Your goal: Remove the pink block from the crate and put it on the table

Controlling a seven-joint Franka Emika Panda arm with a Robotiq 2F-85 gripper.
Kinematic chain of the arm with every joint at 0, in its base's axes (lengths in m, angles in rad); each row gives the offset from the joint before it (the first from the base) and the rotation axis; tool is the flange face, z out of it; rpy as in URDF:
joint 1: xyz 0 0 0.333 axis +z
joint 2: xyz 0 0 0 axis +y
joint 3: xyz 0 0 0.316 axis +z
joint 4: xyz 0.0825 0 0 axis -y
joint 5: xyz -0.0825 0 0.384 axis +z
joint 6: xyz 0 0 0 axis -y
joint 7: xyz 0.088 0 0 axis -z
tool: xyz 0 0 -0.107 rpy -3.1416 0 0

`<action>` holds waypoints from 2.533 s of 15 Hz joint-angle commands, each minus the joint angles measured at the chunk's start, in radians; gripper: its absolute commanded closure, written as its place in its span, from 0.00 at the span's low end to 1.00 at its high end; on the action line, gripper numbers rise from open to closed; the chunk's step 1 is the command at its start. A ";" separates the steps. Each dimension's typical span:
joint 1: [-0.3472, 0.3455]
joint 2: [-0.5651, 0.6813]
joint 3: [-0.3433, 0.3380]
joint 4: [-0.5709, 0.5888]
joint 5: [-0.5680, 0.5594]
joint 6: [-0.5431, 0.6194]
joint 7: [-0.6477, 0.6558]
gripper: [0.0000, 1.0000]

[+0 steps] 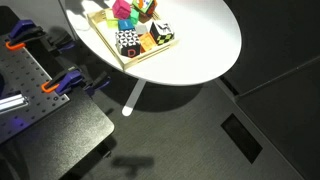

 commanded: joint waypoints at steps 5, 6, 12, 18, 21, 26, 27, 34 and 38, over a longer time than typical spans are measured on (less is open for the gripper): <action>0.002 0.035 -0.018 0.045 -0.002 -0.026 0.016 0.00; 0.001 0.044 -0.021 0.055 0.001 -0.028 0.016 0.00; -0.004 0.154 -0.058 0.167 0.013 -0.087 0.010 0.00; -0.006 0.319 -0.091 0.297 0.010 -0.241 0.021 0.00; -0.003 0.385 -0.108 0.329 0.009 -0.240 0.016 0.00; -0.001 0.460 -0.129 0.334 0.010 -0.178 0.016 0.00; 0.000 0.469 -0.133 0.331 0.007 -0.167 0.018 0.00; 0.003 0.493 -0.143 0.313 0.002 -0.133 0.002 0.00; 0.003 0.494 -0.144 0.314 0.002 -0.133 0.005 0.00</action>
